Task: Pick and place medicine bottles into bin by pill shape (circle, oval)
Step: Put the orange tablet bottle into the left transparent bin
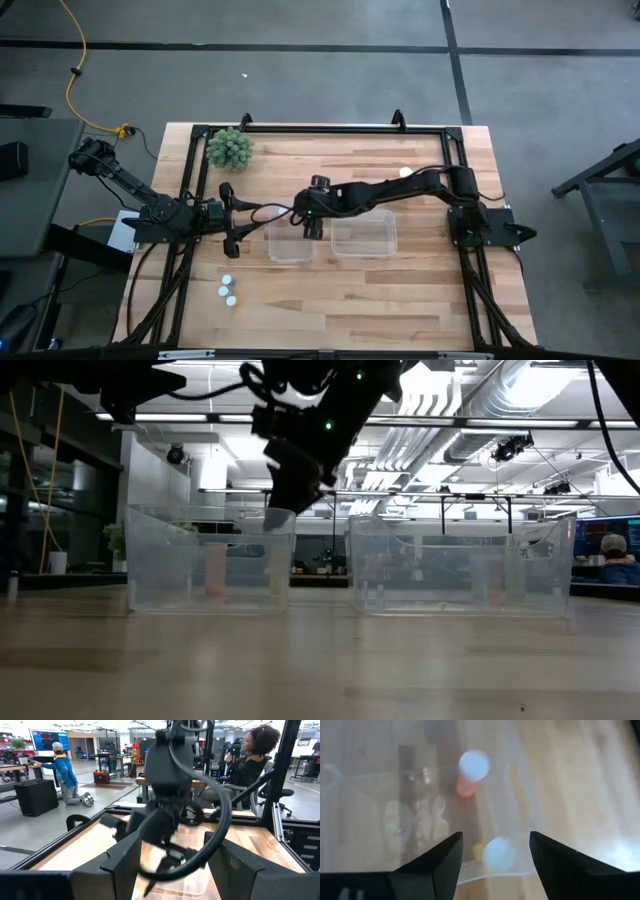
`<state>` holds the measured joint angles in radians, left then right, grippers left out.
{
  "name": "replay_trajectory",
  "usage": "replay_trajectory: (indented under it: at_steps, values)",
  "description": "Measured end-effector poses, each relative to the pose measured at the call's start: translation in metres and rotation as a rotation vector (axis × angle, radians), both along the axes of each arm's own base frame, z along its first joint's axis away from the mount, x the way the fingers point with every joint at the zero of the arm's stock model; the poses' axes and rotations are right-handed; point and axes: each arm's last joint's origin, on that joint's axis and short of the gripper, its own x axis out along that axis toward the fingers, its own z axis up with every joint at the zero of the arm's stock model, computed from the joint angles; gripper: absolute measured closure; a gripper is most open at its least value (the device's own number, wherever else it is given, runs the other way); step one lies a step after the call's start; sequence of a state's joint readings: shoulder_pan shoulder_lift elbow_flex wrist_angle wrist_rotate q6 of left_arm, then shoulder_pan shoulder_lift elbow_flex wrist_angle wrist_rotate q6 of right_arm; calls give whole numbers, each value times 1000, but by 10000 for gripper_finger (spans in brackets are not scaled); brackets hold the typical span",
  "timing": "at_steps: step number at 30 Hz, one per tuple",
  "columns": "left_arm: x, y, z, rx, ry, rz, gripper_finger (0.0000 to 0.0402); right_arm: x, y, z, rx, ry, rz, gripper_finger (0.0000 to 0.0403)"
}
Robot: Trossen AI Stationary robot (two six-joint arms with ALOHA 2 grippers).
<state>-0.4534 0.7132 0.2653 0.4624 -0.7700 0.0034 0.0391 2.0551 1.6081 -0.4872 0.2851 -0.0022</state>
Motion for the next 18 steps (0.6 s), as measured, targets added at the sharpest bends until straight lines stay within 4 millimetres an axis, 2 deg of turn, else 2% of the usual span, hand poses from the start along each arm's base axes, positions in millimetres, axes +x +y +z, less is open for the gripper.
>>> replay_trajectory:
  at_steps: [5, 8, 12, 18]
  values:
    - [0, 0, -2, 8, 17, 0, 197, -14, 0, 25, -24, -22, 10, 179]
    - [0, 0, -3, 11, 26, 2, 197, -32, 2, 34, -56, -26, -9, 179]
    - [0, 1, -3, 16, 33, 8, 197, -64, 9, 39, -42, -96, -33, 179]
    - [0, 1, -3, 32, 40, 38, 197, -119, 25, 41, 15, -379, -1, 179]
